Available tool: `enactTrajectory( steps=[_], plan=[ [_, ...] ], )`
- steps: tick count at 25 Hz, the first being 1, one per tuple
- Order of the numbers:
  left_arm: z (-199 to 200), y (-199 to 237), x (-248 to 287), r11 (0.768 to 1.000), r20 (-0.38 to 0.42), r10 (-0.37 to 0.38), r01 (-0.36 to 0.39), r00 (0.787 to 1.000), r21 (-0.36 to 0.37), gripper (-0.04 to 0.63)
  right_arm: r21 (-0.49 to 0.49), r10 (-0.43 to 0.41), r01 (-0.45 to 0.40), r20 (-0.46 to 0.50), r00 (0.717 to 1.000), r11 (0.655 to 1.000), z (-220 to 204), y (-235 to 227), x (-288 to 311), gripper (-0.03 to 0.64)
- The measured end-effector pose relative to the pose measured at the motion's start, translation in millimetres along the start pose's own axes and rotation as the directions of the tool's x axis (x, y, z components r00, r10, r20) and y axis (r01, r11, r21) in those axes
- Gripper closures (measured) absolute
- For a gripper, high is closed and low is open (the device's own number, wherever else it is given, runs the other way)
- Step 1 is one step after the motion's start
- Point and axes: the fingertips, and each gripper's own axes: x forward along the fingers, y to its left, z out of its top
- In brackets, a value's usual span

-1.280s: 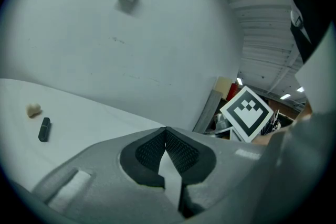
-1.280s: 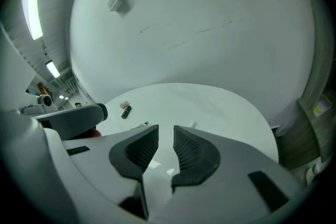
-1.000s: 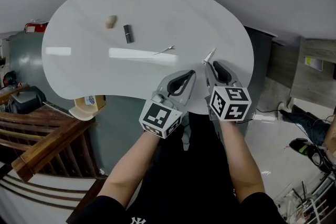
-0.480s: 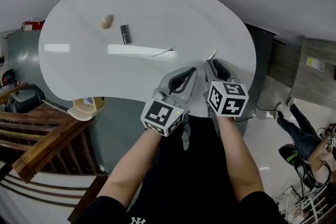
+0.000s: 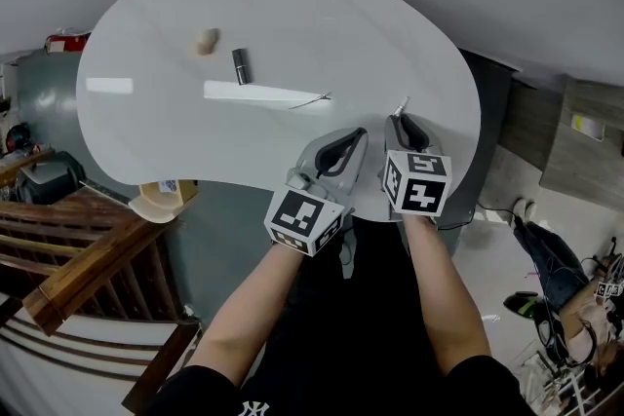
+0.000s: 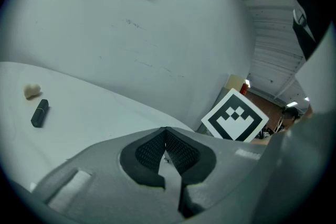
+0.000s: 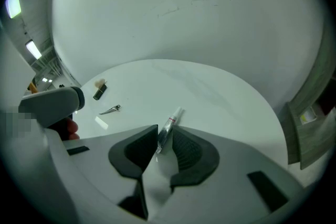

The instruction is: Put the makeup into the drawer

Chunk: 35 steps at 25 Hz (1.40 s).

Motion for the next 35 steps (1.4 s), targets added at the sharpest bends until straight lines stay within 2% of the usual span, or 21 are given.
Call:
enactTrajectory(
  steps=[7,13,22,28,35],
  plan=[
    [4,2,-8,1.0,0.01,0.017,-0.017,1.0,-0.011,0.586,-0.038,0.006,-0.007,-0.031,0.999,0.999,2,5,2,0.546],
    [6,3,-15,1.0,0.018,0.03,-0.03,0.999,-0.008,0.584,-0.02,0.047,-0.047,-0.01,0.999,0.999,2,10,-1,0.574],
    [9,2,-26,0.999,0.038,0.04,-0.04,0.998,-0.01,0.585,-0.014,0.081,-0.08,0.017,0.997,0.997,0,16,-13,0.578],
    [18,-2,-39,0.999,0.058,0.049,-0.049,0.997,-0.012,0.586,0.022,0.18,-0.183,0.103,0.978,0.983,23,39,-36,0.578],
    [41,8,-66,0.992,0.112,0.122,-0.118,0.986,-0.036,0.586,-0.015,0.293,-0.295,0.172,0.94,0.955,56,84,-68,0.578]
  ],
)
